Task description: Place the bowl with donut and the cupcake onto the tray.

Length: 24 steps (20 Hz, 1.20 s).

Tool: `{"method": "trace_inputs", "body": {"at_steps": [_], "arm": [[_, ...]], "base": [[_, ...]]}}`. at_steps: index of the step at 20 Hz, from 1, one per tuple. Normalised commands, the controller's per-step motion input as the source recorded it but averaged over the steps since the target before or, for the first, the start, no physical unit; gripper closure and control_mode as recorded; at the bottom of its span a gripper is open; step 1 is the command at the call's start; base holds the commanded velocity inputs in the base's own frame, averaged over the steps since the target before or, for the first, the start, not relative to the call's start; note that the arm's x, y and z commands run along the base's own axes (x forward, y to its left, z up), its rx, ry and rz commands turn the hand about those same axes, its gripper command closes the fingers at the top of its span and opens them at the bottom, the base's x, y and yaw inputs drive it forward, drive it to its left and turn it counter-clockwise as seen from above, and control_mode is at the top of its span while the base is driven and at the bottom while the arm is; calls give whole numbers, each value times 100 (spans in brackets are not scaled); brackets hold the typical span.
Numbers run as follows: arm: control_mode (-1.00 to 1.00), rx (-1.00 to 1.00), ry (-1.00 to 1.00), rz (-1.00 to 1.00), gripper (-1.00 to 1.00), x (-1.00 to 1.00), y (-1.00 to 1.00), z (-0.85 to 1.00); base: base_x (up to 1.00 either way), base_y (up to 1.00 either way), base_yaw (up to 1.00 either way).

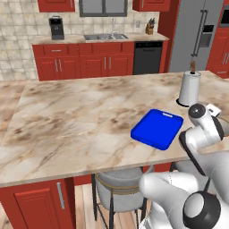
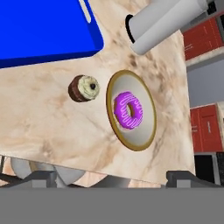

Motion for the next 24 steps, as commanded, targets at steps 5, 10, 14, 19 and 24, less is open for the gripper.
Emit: {"method": "trace_inputs", "body": {"at_steps": [5,10,14,19,24], "arm": [[-100,0,0,1,-100,15,-15,-14],[-100,0,0,2,-100,16,-23,-11],[-100,0,0,2,-100,17,-5,-21],[-100,0,0,2,-100,16,-7,-19],[-100,0,0,1,-100,19,-15,-13]], "base": [[0,0,0],[0,0,0],[0,0,0],[0,0,0],[0,0,0]]}}
